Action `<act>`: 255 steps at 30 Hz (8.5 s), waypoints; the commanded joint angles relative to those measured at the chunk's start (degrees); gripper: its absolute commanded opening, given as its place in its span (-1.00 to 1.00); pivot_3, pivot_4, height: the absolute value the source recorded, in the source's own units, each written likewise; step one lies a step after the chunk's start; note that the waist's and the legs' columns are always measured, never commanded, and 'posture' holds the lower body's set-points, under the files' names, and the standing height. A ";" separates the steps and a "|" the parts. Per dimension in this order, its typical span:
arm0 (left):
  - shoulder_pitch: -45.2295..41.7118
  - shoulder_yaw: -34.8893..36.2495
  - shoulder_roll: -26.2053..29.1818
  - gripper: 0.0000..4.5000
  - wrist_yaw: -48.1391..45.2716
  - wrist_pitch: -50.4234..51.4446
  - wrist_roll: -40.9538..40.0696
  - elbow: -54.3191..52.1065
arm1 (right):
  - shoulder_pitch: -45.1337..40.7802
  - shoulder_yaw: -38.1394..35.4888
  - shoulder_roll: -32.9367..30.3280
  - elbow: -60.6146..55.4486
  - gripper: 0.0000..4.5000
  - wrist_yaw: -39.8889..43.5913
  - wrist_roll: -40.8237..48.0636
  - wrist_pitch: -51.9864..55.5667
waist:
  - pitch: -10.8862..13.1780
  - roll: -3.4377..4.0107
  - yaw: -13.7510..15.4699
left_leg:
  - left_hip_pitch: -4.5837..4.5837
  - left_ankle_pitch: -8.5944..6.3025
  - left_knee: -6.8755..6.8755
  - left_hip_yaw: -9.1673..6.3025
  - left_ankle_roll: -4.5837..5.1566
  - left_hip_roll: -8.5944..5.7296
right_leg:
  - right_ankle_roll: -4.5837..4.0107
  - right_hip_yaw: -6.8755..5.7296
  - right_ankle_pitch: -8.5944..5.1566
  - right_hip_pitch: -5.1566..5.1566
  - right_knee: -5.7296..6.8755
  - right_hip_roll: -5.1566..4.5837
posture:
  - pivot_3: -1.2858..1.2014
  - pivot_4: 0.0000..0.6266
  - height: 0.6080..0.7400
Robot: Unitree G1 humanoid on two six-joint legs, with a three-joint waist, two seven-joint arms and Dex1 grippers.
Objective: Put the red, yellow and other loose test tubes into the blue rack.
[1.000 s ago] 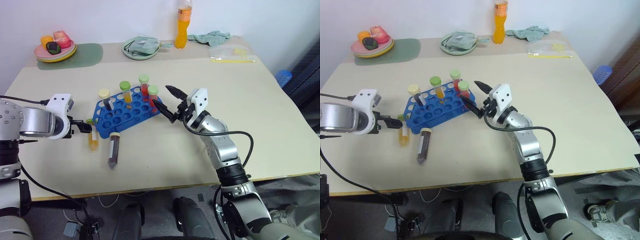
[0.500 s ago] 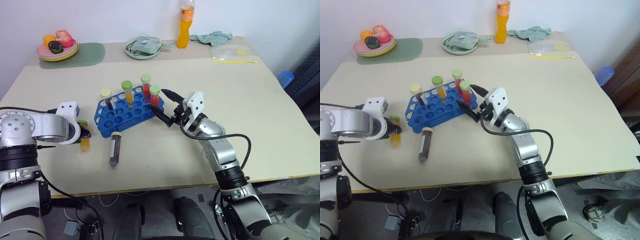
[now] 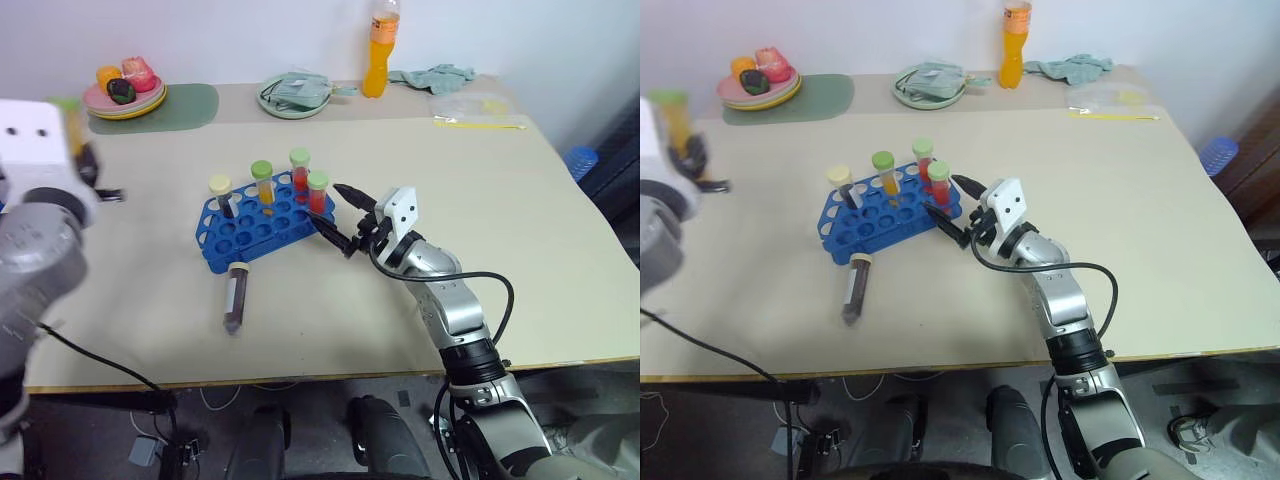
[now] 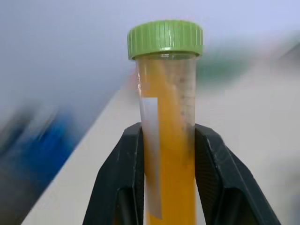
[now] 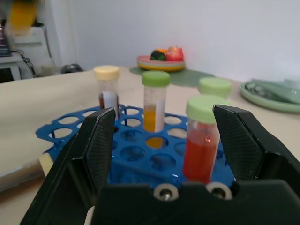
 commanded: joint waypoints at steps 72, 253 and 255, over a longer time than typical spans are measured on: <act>-0.94 -12.76 -43.11 0.97 -22.13 -21.06 40.99 8.78 | 8.69 3.43 -13.05 -16.91 0.63 9.45 3.31 11.42 | -0.03 -0.01 0.03 | 0.03 -0.30 0.30 -0.13 0.59 0.04 | 0.07 -0.03 0.03 0.10 0.20 0.12 | 0.03 -0.52 1.00; 39.94 17.89 -20.50 0.98 -41.92 -33.18 16.22 11.44 | 2.93 -11.39 -31.99 2.15 0.63 23.18 8.12 11.04 | -0.12 -0.02 -0.02 | 0.18 -0.36 0.29 -0.05 0.69 0.09 | 0.07 -0.04 0.02 0.35 0.02 0.14 | 0.03 -0.52 1.00; 40.09 17.58 -21.55 0.98 -41.96 -33.31 16.79 12.09 | 2.85 -10.70 -31.43 2.54 0.63 22.97 7.59 10.32 | -0.12 -0.02 -0.01 | 0.17 -0.37 0.29 -0.04 0.69 0.09 | 0.07 -0.04 0.02 0.35 0.02 0.13 | 0.03 -0.52 1.00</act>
